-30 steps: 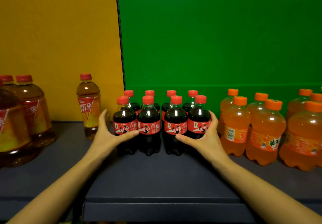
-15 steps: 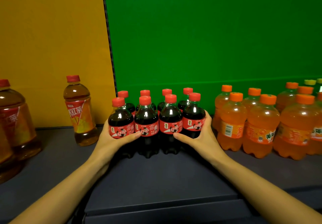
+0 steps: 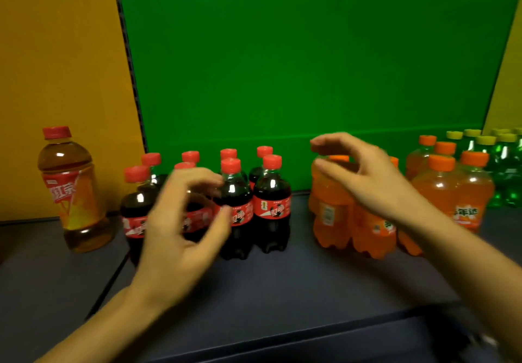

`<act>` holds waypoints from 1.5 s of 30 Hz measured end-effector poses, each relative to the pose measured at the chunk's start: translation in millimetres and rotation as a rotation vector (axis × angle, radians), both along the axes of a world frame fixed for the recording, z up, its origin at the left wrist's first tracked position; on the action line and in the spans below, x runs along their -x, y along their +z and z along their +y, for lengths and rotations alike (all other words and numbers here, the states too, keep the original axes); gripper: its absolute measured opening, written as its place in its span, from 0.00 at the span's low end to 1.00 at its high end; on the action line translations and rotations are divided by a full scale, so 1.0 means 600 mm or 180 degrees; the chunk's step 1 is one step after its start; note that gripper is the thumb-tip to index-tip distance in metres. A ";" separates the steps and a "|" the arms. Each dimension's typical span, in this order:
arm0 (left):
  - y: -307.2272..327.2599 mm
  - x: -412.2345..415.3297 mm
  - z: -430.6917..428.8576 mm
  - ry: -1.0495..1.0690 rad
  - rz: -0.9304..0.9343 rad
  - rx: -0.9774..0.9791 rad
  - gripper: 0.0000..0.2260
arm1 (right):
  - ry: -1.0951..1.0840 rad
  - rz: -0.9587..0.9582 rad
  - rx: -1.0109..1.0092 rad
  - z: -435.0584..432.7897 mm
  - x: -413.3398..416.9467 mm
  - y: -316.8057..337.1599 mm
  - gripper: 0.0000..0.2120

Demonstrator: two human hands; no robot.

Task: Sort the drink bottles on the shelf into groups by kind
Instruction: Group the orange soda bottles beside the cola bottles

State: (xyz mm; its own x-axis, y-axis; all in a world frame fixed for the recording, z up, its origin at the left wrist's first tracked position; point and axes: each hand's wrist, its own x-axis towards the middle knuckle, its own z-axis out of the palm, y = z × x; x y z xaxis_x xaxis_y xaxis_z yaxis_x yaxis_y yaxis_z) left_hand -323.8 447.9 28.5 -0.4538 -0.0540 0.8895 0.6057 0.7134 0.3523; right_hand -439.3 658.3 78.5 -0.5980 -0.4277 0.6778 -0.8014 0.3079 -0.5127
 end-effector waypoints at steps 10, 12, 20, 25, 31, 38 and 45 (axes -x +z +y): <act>-0.064 0.175 0.182 -0.0233 -0.1730 -0.0048 0.36 | -0.0963 0.0103 -0.2627 0.058 0.154 0.094 0.22; -0.068 0.206 0.193 -0.0206 -0.1795 -0.0295 0.37 | -0.1021 0.0007 -0.3125 0.045 0.180 0.093 0.25; -0.077 0.247 0.201 0.0304 -0.1703 -0.0715 0.33 | -0.0166 -0.0623 -0.3379 0.005 0.261 0.090 0.32; -0.068 0.266 0.195 0.0598 -0.1734 -0.0929 0.31 | -0.0213 -0.0463 -0.3662 0.006 0.265 0.093 0.27; -0.078 0.297 0.185 0.0499 -0.1831 -0.1196 0.32 | -0.0397 -0.0420 -0.3799 0.023 0.267 0.095 0.30; -0.084 0.314 0.190 0.0835 -0.1617 -0.1197 0.42 | -0.0459 -0.0492 -0.3812 0.033 0.264 0.097 0.30; -0.089 0.323 0.178 0.0386 -0.1918 -0.1152 0.31 | -0.0489 -0.0524 -0.3794 0.037 0.265 0.098 0.30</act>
